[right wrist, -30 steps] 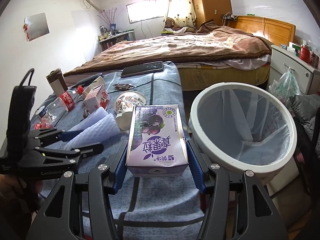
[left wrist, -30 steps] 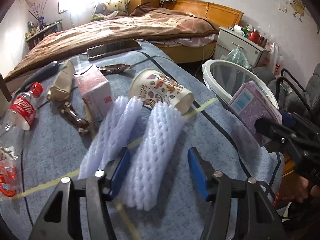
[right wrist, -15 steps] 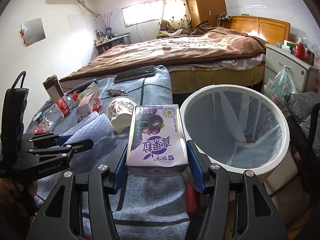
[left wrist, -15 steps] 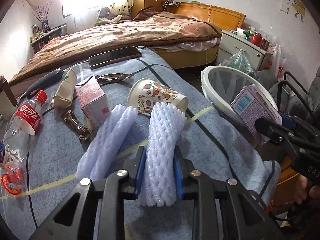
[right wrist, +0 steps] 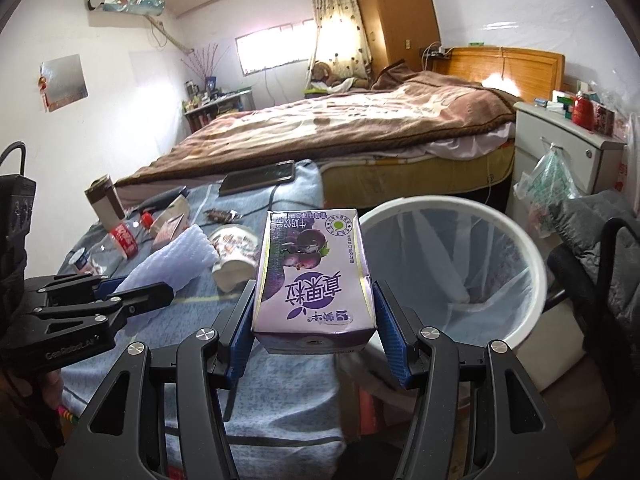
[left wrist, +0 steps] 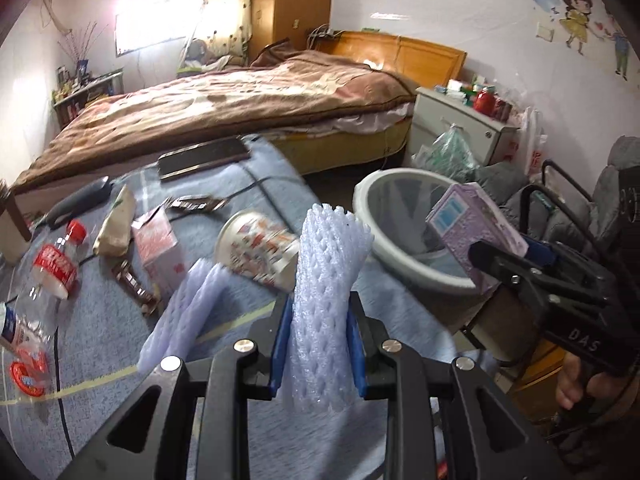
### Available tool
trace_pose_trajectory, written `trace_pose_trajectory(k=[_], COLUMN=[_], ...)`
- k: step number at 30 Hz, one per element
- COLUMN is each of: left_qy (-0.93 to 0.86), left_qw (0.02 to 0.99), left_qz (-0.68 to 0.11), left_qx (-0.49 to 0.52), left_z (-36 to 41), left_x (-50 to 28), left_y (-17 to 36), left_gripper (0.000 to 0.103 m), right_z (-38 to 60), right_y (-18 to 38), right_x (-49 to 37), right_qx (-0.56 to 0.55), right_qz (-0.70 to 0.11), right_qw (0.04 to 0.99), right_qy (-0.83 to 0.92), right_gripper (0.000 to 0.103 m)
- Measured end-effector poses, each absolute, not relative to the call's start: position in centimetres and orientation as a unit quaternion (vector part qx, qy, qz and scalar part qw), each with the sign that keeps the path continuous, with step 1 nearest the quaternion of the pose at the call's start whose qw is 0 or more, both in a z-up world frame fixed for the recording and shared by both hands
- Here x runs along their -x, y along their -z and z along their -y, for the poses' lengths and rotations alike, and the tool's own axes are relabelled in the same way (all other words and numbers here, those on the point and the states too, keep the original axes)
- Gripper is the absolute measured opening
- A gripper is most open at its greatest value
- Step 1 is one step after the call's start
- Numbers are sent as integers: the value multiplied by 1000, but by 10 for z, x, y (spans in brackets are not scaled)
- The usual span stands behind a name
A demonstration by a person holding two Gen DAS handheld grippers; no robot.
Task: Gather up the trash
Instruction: 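Carry both items over the bin and open both tools to drop them, then return to the table and grasp the patterned paper cup with the right tool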
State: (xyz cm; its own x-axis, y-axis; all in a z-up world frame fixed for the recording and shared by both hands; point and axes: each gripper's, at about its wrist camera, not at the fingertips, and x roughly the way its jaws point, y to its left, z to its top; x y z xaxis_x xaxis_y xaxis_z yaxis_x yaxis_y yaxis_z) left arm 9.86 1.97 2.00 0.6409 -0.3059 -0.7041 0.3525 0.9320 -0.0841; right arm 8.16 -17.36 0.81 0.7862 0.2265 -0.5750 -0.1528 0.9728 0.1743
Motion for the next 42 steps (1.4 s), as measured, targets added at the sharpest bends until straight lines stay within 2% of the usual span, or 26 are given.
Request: trace_pose_trajectory(k=[12,28,30,32,33,36,42], left_qy=[238,242,243,237,234,231,223], left_qw=[894,871,868,870,872,870,879], left_qz=[-379,-427,-433,-432,-431,-435,-422], left_qx=[-19,-17,-8,-9,-8,4,9], left_z=[53,117,115,115,115,109,99], left_x=[-137,-181,-182,-183,-184,-187,-182], left_y=[-29,2,6,7,8,10,0], left_gripper=[28,30,33,56,63,63,63], right_z=[230,263,264,264,265,267,264], right_y=[-21,9,12,16,17,20,14], right_x=[-98,-132,-136,-139,-140,-141,-138], right_qx=[-56,-26,-18,-10,-10,-19,-16], right_qz=[-297,-363,-373,-384,-385,-391,-391], right_qw=[953,931,928,923,923,920,920], right_qy=[-33,1,8,14,13,4,14], right_gripper=[57,57,57,58,58,63,64])
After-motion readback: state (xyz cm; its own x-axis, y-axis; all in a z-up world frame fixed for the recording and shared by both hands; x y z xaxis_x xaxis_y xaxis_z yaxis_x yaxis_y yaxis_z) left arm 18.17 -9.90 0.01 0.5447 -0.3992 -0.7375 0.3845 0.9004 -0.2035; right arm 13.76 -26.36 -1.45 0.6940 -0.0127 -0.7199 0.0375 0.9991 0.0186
